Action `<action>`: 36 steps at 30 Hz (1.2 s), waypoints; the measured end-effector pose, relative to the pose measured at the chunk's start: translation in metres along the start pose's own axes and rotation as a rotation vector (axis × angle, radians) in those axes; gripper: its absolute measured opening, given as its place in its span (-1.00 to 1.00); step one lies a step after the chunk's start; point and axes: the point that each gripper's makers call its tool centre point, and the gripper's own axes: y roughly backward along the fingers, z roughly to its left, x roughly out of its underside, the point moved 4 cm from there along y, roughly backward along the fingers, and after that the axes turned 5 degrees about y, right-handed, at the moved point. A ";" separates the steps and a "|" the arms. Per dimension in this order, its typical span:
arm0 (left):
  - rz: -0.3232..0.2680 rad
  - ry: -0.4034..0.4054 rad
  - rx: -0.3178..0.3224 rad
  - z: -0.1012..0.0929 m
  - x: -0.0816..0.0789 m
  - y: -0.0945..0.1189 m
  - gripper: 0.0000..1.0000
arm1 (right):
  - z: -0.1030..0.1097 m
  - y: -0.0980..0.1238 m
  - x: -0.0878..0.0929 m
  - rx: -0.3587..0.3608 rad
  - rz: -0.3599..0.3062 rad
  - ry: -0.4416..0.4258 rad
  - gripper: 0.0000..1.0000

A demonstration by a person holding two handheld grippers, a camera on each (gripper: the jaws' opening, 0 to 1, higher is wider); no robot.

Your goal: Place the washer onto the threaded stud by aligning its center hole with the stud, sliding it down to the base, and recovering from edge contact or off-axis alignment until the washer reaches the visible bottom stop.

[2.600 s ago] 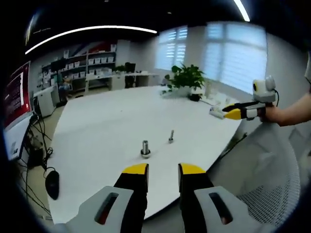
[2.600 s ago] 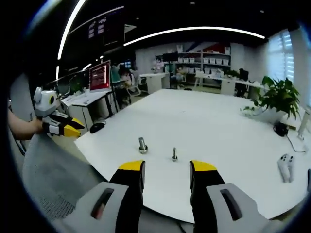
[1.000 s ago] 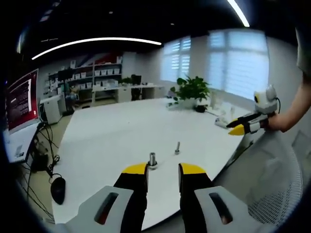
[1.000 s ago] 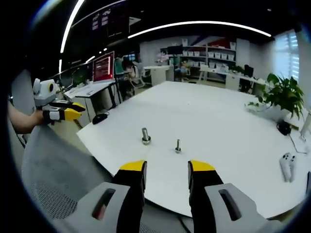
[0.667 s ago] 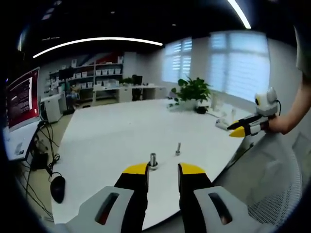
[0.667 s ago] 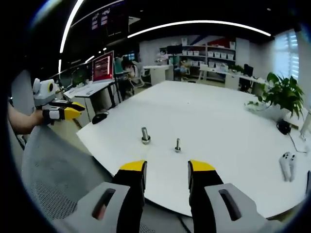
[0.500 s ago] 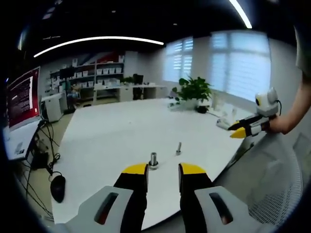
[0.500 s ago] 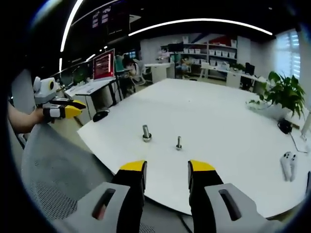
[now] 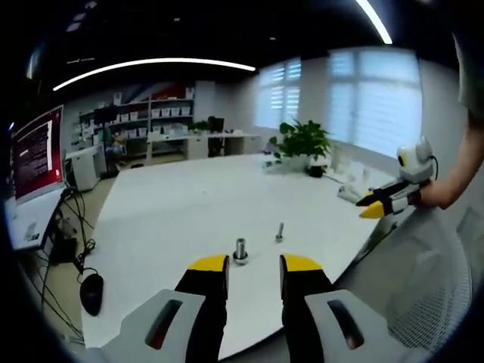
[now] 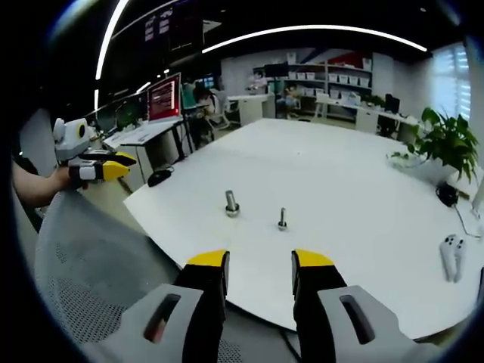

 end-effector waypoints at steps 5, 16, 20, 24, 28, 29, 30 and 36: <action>-0.001 0.002 -0.003 0.000 0.000 0.000 -0.50 | 0.000 0.000 0.002 0.005 0.014 0.004 -0.29; -0.003 0.008 0.008 0.000 0.000 0.000 -0.50 | -0.002 0.000 0.002 0.018 0.013 0.000 -0.29; -0.003 0.009 0.013 -0.001 0.000 0.000 -0.51 | -0.003 0.000 0.003 0.020 0.014 0.000 -0.29; 0.007 0.008 0.013 -0.001 0.001 -0.001 -0.51 | -0.003 0.000 0.003 0.022 0.015 0.000 -0.29; 0.002 0.012 0.009 0.000 0.001 0.000 -0.51 | -0.003 0.000 0.003 0.022 0.014 0.000 -0.29; 0.005 0.010 0.010 0.000 0.002 0.000 -0.51 | -0.003 0.001 0.003 0.023 0.012 0.000 -0.29; 0.008 0.008 0.009 0.000 0.002 -0.001 -0.51 | -0.004 0.001 0.002 0.025 0.010 -0.001 -0.29; 0.015 0.012 0.011 0.000 0.003 -0.001 -0.52 | -0.004 0.002 0.000 0.032 -0.002 -0.008 -0.29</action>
